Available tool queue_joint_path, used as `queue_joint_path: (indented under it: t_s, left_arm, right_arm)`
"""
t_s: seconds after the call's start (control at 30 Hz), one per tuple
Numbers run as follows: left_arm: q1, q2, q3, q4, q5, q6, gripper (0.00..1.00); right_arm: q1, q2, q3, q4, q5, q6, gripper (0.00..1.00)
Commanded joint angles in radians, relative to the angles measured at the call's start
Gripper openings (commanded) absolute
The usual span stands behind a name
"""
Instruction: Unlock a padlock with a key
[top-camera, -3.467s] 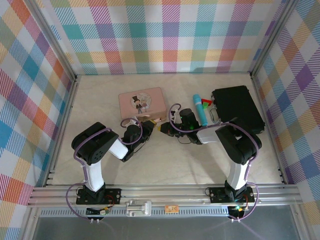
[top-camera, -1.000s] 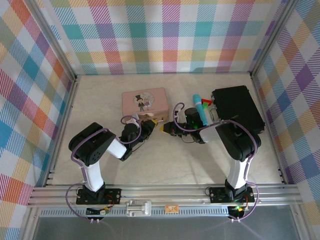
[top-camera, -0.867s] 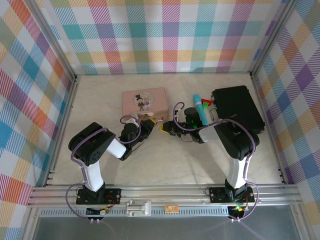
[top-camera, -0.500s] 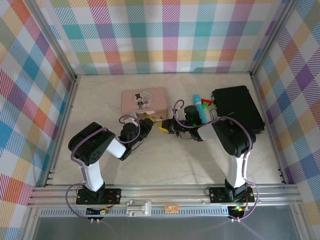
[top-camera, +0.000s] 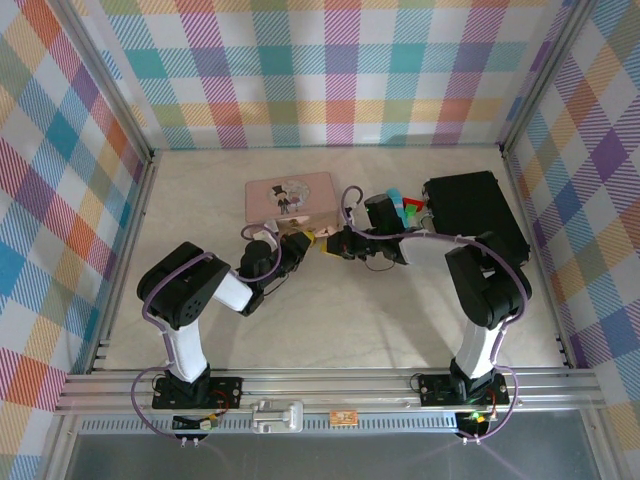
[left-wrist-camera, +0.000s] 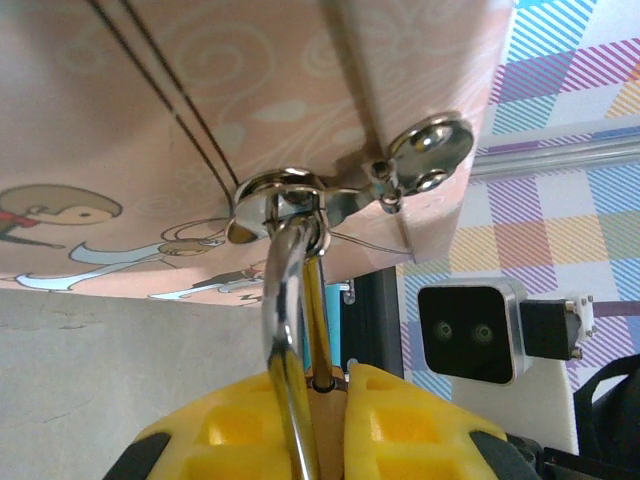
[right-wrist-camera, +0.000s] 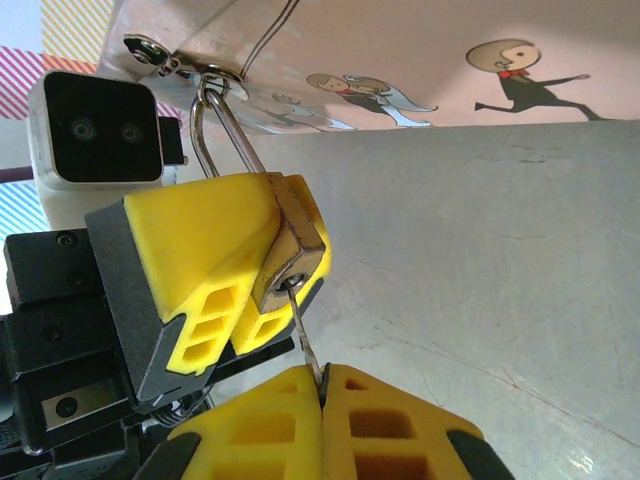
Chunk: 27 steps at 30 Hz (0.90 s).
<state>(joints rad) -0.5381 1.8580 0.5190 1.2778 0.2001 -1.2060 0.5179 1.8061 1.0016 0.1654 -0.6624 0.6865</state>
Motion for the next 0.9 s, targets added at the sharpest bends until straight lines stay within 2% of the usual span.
queue_joint_path:
  t_s: [0.0,0.2,0.4,0.53,0.6,0.7,0.87]
  left_arm:
    - [-0.020,0.011,0.030,0.066,0.157,0.038,0.00]
    - [-0.022,0.006,0.038,0.066,0.147,0.063,0.00]
    - [-0.026,-0.002,0.019,0.072,0.110,0.095,0.00]
    - [-0.034,-0.009,0.026,0.075,0.109,0.088,0.00]
    - [-0.039,-0.020,0.023,0.075,0.104,0.069,0.00]
    - [-0.047,-0.039,0.019,0.074,0.110,0.031,0.00]
    - [-0.073,-0.063,0.019,0.074,0.105,-0.021,0.00]
  right_arm:
    - [-0.019,0.005,0.047,-0.010,0.000,-0.032,0.00]
    - [-0.032,0.053,0.000,0.215,-0.121,0.246,0.00]
    - [-0.029,0.063,-0.052,0.413,-0.193,0.573,0.00]
    - [-0.021,0.108,-0.087,0.627,-0.204,0.783,0.00]
    - [-0.021,0.128,-0.087,0.664,-0.189,0.794,0.00]
    - [-0.021,0.132,-0.088,0.667,-0.149,0.720,0.00]
    - [-0.004,0.064,-0.058,0.475,-0.032,0.450,0.00]
